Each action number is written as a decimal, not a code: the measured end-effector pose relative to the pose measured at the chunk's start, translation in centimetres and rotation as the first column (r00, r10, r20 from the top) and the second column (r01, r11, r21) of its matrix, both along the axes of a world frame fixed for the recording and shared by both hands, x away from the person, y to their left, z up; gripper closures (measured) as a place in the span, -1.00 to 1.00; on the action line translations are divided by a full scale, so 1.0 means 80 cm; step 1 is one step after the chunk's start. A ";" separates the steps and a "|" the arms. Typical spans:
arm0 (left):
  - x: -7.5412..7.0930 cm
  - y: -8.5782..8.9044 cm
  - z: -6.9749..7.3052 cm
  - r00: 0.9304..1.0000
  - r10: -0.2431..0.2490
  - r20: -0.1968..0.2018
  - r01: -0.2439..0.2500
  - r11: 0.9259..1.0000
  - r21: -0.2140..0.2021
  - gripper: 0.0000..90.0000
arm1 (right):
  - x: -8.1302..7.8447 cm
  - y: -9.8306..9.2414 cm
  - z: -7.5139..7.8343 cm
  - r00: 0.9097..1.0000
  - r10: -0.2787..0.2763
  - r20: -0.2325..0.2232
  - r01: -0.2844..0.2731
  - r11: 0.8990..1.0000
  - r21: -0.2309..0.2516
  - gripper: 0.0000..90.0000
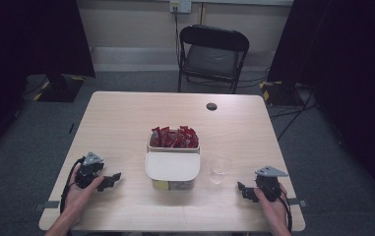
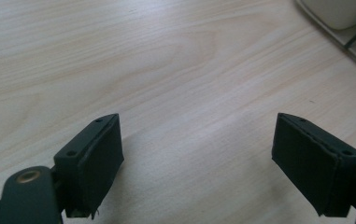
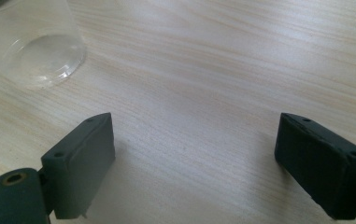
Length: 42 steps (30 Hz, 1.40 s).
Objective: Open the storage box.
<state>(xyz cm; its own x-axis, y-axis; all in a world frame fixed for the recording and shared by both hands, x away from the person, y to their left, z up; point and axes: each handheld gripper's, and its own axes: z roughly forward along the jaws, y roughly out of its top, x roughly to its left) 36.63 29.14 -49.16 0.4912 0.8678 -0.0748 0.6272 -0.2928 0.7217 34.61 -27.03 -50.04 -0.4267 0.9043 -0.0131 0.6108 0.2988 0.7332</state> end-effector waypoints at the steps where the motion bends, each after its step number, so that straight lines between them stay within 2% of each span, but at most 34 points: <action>1: -0.001 0.000 0.001 1.000 -0.004 0.000 0.004 1.000 -0.004 -0.64 | 0.000 0.000 0.000 1.000 0.000 0.000 0.000 1.000 0.000 -0.74; 8: -0.004 -0.002 0.007 1.000 -0.023 0.012 0.023 0.999 -0.024 -0.64 | 0.000 0.000 0.000 1.000 0.000 0.000 0.000 1.000 0.000 -0.74; 16: -0.008 -0.011 0.015 0.998 -0.057 0.023 0.059 0.995 -0.074 -0.64 | 0.000 0.000 0.000 1.000 0.000 0.000 0.000 1.000 0.000 -0.74; 22: -0.010 -0.014 0.019 0.996 -0.086 0.026 0.088 0.993 -0.079 -0.64 | 0.000 0.000 0.000 1.000 0.000 0.000 0.000 1.000 0.000 -0.74; 23: -0.010 -0.018 0.019 0.995 -0.092 0.027 0.094 0.991 -0.090 -0.64 | 0.000 0.000 0.000 1.000 0.000 0.000 0.000 1.000 0.000 -0.74; 29: -0.014 -0.028 0.023 0.992 -0.126 0.018 0.127 0.988 -0.086 -0.62 | 0.000 0.000 0.000 1.000 0.000 0.000 0.000 1.000 0.000 -0.74; 33: -0.018 -0.039 0.028 0.986 -0.162 0.029 0.165 0.982 -0.095 -0.62 | 0.000 0.000 0.000 1.000 0.000 0.000 0.000 1.000 0.000 -0.74; 35: -0.019 -0.042 0.029 0.985 -0.167 0.032 0.169 0.981 -0.095 -0.62 | 0.000 0.000 0.000 1.000 0.000 0.000 0.000 1.000 0.000 -0.74; 36: -0.020 -0.046 0.030 0.982 -0.185 0.033 0.187 0.976 -0.107 -0.62 | 0.000 0.000 0.000 1.000 0.000 0.000 0.000 1.000 0.000 -0.74; 37: -0.020 -0.046 0.030 0.982 -0.185 0.033 0.187 0.976 -0.107 -0.62 | 0.000 0.000 0.000 1.000 0.000 0.000 0.000 1.000 0.000 -0.74; 42: -0.022 -0.054 0.033 0.974 -0.221 0.042 0.224 0.967 -0.123 -0.62 | 0.000 0.000 0.000 1.000 0.001 0.000 -0.001 1.000 -0.001 -0.74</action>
